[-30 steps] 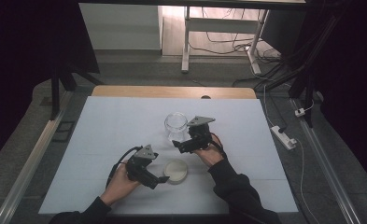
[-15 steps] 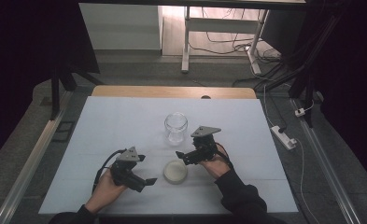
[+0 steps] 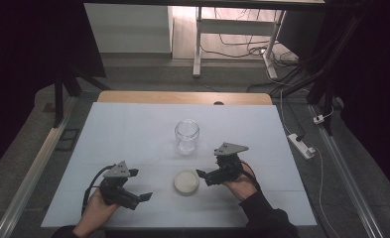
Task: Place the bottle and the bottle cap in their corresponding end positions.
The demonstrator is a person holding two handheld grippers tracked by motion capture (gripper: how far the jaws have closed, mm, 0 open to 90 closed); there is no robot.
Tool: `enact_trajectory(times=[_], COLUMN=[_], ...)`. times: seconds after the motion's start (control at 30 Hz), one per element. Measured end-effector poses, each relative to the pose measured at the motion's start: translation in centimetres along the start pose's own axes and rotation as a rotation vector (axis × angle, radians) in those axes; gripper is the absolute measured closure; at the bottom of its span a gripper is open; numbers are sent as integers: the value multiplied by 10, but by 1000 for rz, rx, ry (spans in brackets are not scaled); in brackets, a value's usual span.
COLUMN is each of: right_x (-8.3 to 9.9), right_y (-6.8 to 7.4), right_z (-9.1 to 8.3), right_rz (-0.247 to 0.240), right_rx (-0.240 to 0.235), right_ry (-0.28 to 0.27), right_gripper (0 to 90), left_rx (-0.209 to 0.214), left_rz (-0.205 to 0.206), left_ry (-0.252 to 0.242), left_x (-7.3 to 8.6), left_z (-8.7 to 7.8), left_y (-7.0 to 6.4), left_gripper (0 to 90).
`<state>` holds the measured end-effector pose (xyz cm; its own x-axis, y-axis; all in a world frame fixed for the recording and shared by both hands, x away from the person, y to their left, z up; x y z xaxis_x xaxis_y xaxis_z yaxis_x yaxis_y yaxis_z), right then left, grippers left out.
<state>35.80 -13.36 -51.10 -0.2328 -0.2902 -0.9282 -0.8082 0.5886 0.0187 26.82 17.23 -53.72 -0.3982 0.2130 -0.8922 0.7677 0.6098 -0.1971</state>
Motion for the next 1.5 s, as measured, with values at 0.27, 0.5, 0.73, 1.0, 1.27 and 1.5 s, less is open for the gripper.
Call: enact_trajectory(times=[0.27, 0.5, 0.73, 1.0, 1.27, 1.5], right_x=[15, 22, 32, 44, 57, 67], right_y=[-1, -1, -3, -7, -8, -9], right_z=[-26, -45, -66, -95, -121, -144], right_rz=[30, 28, 34, 67, 86, 117], right_rx=[25, 59, 95, 159, 214, 262], right_ry=[7, 5, 14, 8, 30, 36], right_gripper=[0, 0, 0, 0, 0, 0], left_rx=[-35, -73, -120, -180, -235, -272], left_rz=[-28, -57, -74, -97, -107, -119], left_ry=[-17, -41, -46, -59, -49, -32], left_x=[10, 18, 27, 35, 43, 50], left_z=[-20, -40, -57, -76, -90, -97], left_y=[3, 7, 10, 14, 18, 20], left_gripper=[0, 0, 0, 0, 0, 0])
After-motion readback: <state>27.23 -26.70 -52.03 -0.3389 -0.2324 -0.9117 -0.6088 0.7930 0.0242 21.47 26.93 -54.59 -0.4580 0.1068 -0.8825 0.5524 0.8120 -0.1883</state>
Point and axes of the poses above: each handheld gripper's, and its own axes: z roughly forward along the jaws, x roughly out of its underside, y roughly to its left, the point moved 4 cm from there along z, roughly forward along the jaws, and after that the axes turned 14 degrees about -y, right-handed, at the moved point
